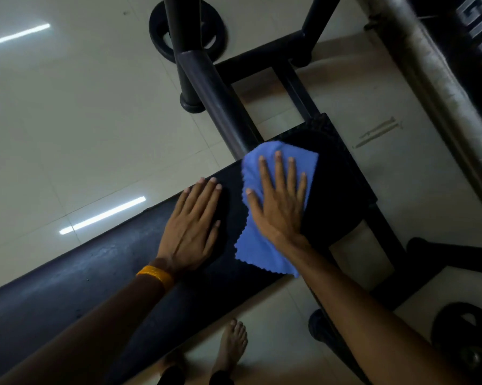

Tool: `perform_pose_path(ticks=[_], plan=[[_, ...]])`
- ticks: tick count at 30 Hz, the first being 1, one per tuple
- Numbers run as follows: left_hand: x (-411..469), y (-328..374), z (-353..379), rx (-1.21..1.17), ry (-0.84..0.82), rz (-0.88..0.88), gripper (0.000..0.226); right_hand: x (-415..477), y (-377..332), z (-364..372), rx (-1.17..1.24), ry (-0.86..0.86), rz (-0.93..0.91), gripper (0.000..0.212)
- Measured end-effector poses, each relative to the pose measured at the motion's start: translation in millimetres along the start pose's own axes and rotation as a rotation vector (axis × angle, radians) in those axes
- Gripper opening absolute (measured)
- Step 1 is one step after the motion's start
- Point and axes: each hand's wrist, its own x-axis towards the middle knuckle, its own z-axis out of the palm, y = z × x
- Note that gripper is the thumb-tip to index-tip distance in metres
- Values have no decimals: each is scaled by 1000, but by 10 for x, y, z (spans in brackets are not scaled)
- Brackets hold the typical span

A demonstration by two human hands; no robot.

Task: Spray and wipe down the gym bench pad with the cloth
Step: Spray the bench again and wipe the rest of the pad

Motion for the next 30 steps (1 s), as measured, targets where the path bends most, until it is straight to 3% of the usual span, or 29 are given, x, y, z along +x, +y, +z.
perform_pose_path(ticks=[2,4,5,9,11,14,16,17,19,21,24,26,28,30], plan=[[138,60,72,11,-35,3,64,58,219,-41,9,-51,-298,69],[157,53,145,63,-42,-19,66,395,579,-88,7,-80,-458,69],[147,40,161,80,-43,-11,66,596,742,-105,14,-79,-412,71],[145,45,147,114,-46,7,67,983,859,-161,90,-22,125,77],[156,52,156,121,-61,1,68,712,515,-109,48,-1,165,77],[136,27,177,119,-57,0,68,8,171,-31,23,-6,-174,73],[145,23,182,112,-48,6,67,-70,360,-41,63,-22,-409,71],[147,27,181,113,-45,3,67,44,541,-47,60,-17,-442,70],[152,37,186,122,-51,4,68,287,920,-50,42,8,-285,70],[152,44,183,121,-46,0,68,334,1166,-42,37,57,34,71],[154,54,167,115,-41,-3,68,-132,849,27,47,104,362,71],[158,67,163,114,-42,-5,68,-630,376,39,83,99,411,70],[158,65,158,113,-39,-11,67,-1016,43,65,123,56,334,73],[153,64,168,114,-39,-11,67,-989,189,86,132,42,255,76]])
